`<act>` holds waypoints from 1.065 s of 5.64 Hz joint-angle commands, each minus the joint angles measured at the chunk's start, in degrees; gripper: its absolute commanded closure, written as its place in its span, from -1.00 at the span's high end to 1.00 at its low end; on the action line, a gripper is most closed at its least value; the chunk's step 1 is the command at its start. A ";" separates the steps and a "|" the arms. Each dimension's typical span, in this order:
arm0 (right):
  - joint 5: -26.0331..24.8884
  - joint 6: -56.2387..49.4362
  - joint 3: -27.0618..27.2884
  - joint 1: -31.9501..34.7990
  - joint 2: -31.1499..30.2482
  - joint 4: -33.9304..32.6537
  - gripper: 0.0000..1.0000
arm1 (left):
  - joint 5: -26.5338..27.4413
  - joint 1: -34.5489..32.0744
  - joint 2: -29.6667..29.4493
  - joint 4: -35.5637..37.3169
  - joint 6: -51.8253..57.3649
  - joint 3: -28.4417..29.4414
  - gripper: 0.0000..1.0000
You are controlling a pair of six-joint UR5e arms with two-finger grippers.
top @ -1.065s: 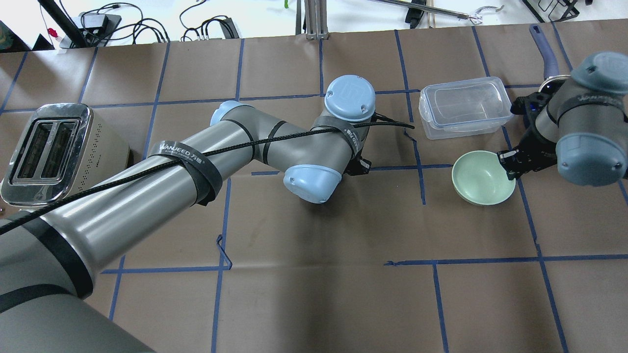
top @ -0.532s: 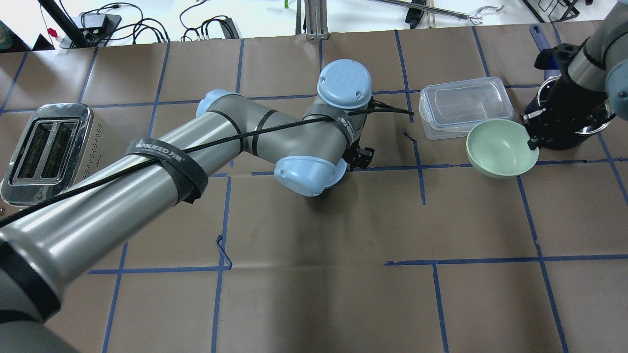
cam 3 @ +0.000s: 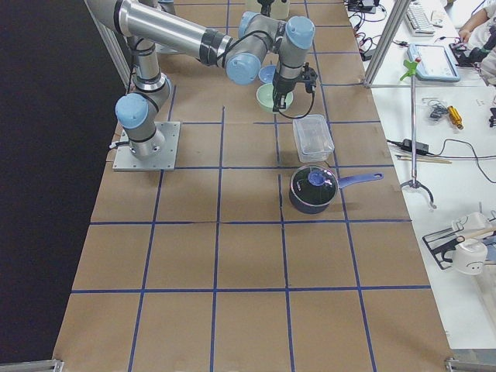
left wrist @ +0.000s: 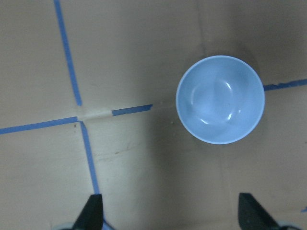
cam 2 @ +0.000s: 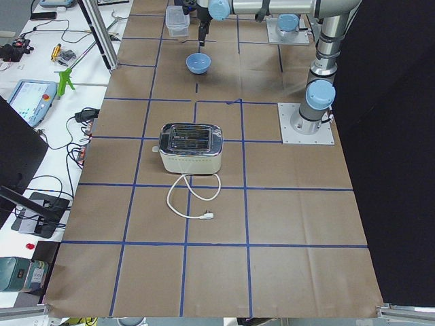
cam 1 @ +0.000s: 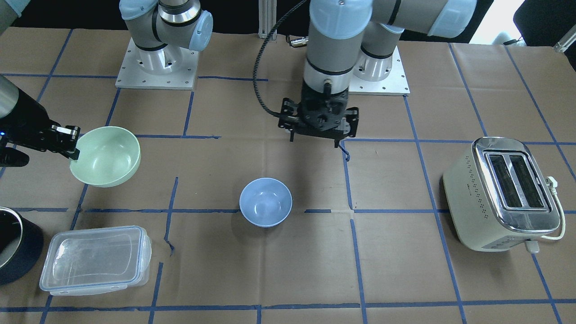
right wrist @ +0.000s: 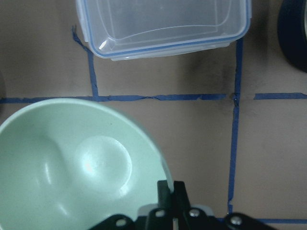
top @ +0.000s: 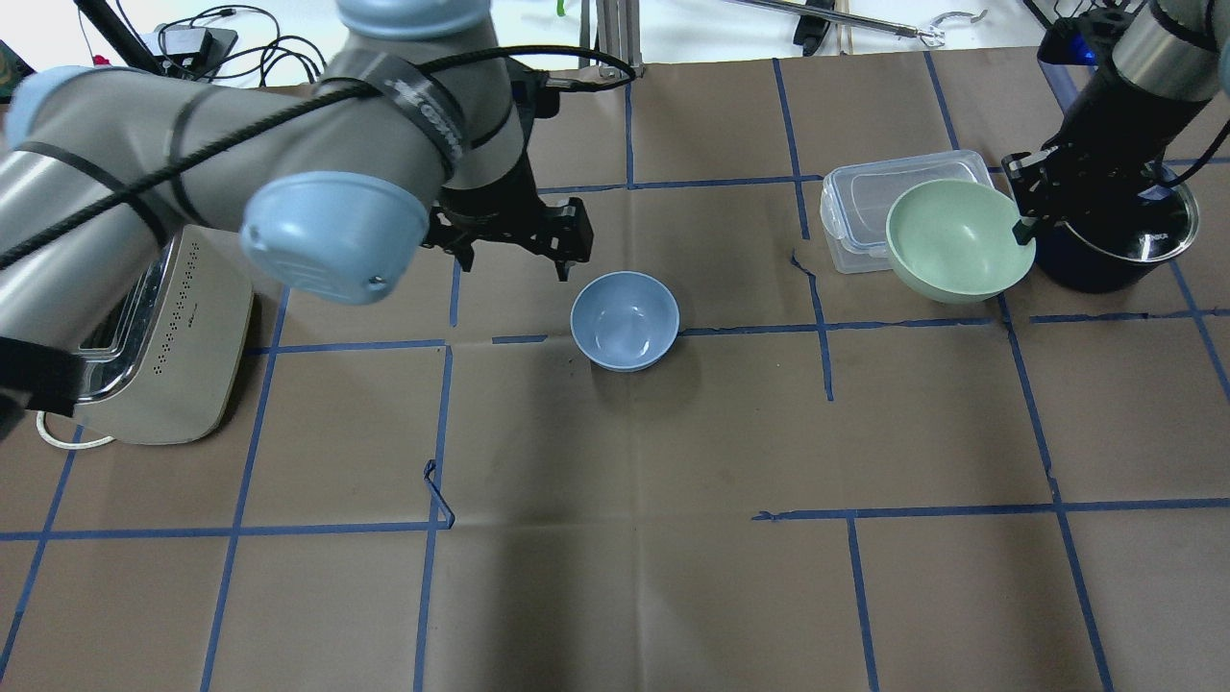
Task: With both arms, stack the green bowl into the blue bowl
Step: 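Lift the green bowl with the right gripper while the left gripper withdraws upward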
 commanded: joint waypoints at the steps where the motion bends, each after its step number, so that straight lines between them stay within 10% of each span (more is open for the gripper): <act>1: 4.33 13.92 -0.07 9.38 3.24 -7.45 -0.87 | 0.27 6.94 5.42 -6.09 2.63 0.27 0.98; 6: 7.34 41.30 -0.07 26.21 11.87 -22.17 -0.87 | 0.02 8.63 6.40 -5.74 2.63 0.36 0.98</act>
